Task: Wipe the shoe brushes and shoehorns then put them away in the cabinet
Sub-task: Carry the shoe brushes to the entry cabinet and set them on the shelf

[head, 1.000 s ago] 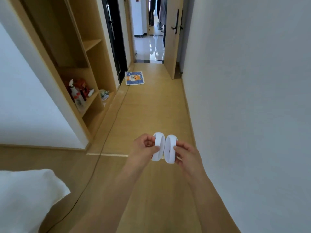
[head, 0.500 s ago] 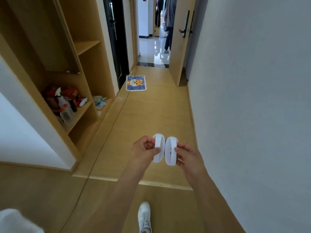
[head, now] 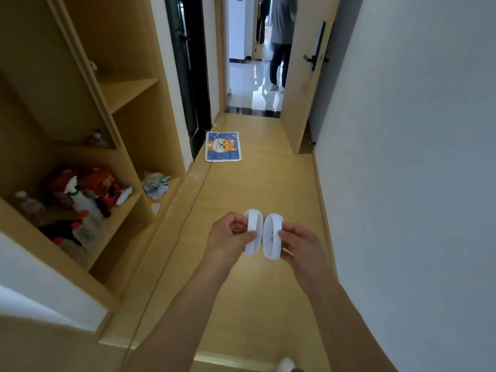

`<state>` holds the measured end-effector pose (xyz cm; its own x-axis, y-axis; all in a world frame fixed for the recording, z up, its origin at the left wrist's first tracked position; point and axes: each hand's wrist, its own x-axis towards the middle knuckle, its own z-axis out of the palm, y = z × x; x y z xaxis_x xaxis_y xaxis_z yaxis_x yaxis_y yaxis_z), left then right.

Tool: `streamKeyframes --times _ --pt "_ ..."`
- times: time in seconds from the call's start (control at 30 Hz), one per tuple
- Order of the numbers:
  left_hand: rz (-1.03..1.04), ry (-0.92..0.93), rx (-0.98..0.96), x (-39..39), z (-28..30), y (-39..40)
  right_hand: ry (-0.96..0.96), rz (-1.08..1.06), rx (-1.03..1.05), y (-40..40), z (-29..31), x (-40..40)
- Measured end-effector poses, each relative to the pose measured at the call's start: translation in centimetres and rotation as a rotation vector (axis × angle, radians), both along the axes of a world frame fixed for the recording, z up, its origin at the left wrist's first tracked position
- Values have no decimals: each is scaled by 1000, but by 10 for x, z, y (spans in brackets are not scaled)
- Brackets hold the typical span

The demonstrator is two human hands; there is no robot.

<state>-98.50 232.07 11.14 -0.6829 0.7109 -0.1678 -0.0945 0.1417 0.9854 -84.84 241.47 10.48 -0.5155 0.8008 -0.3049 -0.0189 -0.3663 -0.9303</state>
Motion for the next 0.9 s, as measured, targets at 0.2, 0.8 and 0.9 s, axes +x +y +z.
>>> streamKeyframes --times 0.2,0.8,0.9 --pt "93 42 -35 -92 -11 82 33 97 -23 94 -14 -103" --pt "446 111 -116 -377 15 329 -46 393 56 374 13 -436" --pt "463 86 -101 -425 11 355 -51 419 70 399 11 -486"
